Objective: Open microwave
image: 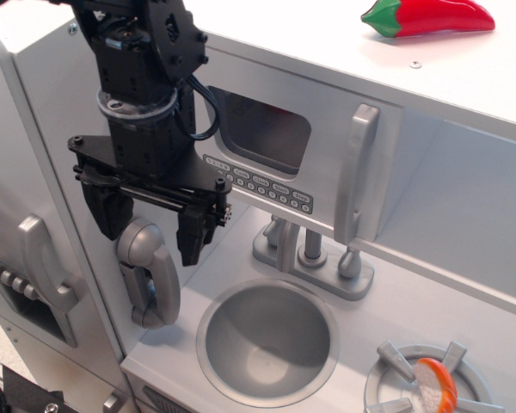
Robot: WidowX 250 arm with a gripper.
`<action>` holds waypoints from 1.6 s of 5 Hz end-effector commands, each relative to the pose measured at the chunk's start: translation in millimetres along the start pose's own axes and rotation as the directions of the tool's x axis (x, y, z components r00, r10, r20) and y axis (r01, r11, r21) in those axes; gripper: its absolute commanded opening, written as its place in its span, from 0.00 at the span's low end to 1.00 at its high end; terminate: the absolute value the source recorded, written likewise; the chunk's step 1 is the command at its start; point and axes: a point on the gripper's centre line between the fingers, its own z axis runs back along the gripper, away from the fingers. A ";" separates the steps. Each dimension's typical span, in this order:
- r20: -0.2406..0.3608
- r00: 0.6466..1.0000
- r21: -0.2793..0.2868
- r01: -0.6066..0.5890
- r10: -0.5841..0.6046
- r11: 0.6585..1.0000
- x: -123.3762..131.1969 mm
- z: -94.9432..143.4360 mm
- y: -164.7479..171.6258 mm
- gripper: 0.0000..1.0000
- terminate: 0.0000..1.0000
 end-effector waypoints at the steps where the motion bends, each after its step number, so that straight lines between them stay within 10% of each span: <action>1: 0.000 1.000 0.000 0.000 0.000 1.000 0.0 0.0 0.0 1.00 0.00; 5: 0.168 0.982 -0.151 0.114 -0.088 0.982 58.4 58.2 -98.6 1.00 0.00; 8: 0.287 0.955 -0.130 0.115 -0.073 0.985 81.6 49.7 -109.3 1.00 0.00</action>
